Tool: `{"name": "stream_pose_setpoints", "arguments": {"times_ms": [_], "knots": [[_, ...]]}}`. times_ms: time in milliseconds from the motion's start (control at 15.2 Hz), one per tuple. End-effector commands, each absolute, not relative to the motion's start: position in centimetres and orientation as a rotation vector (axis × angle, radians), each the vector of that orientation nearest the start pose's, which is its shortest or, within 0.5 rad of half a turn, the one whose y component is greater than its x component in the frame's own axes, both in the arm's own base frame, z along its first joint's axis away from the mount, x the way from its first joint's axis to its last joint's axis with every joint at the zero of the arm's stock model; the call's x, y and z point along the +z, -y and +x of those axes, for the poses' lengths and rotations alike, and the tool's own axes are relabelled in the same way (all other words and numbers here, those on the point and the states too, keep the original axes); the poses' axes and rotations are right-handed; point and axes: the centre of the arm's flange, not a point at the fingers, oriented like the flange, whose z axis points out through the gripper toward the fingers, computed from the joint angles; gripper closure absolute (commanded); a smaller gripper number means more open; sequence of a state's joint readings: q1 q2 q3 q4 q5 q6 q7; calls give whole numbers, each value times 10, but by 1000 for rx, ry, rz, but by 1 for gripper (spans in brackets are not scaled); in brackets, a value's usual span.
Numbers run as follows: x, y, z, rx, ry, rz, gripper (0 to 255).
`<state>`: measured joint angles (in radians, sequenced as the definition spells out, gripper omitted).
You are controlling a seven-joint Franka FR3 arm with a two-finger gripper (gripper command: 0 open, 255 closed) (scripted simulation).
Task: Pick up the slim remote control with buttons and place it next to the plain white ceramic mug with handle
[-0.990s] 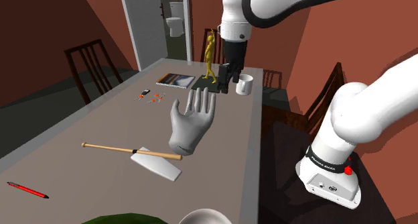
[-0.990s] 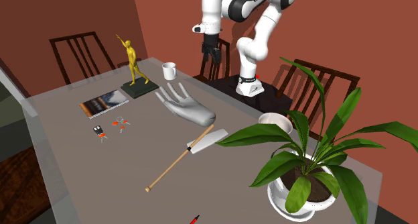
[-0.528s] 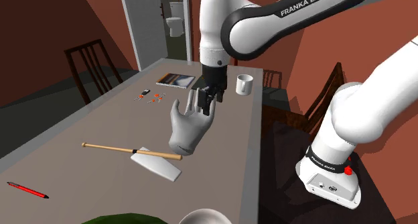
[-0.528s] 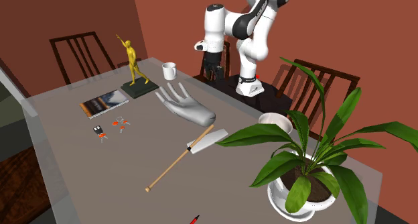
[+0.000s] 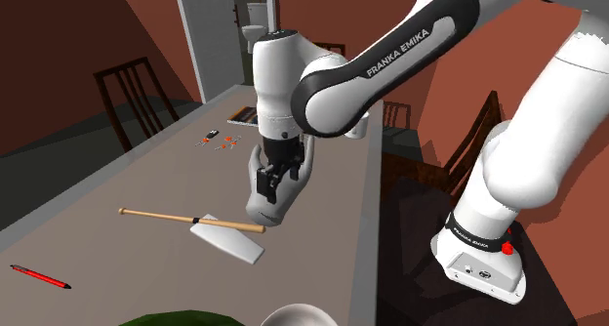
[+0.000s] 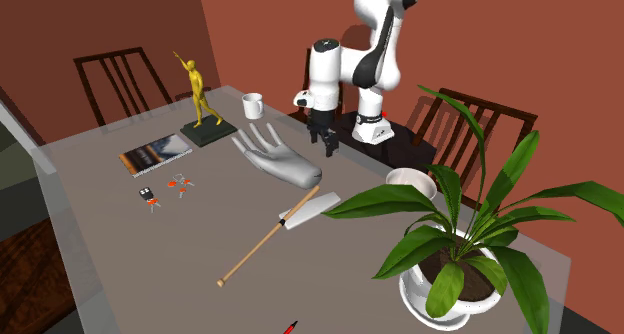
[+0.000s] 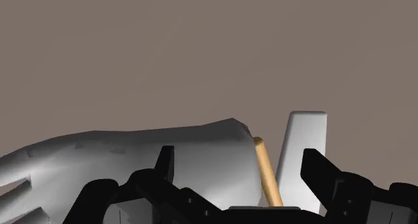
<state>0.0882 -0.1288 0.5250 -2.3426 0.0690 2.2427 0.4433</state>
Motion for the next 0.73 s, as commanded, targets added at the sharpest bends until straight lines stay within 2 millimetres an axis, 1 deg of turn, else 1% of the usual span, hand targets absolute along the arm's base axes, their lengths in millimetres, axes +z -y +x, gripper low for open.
{"name": "stream_pose_setpoints", "arguments": {"times_ms": [0,594,660], "knots": [[364,-304,406,-28,194,-3137,0],[290,-394,433,-33,197,-3142,0],[285,-400,435,-34,197,-3142,0]]}}
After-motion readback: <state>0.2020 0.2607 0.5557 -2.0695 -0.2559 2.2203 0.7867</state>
